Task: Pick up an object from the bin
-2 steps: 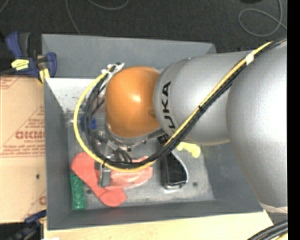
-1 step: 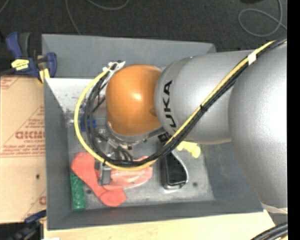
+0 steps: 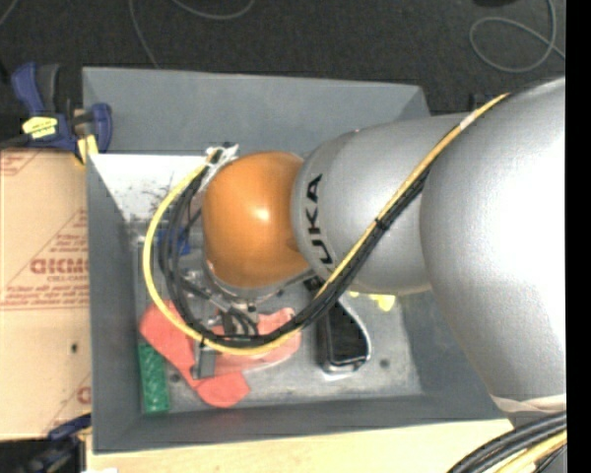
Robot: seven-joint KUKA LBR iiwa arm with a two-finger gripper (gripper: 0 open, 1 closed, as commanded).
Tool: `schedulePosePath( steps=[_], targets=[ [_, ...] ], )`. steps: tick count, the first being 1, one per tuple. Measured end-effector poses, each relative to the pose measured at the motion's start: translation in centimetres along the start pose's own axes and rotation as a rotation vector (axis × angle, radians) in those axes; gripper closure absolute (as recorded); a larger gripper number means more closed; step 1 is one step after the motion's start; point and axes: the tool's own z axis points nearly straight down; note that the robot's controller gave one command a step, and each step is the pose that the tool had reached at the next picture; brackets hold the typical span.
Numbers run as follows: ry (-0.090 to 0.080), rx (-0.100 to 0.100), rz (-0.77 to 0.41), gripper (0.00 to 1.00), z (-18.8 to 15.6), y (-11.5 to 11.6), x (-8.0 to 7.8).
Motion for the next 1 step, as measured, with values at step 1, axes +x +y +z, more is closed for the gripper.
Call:
schedulePosePath(
  steps=[1],
  targets=[
    [0.002, -0.002, 0.273, 1.00, 7.49, -0.79, 2.00]
  ],
)
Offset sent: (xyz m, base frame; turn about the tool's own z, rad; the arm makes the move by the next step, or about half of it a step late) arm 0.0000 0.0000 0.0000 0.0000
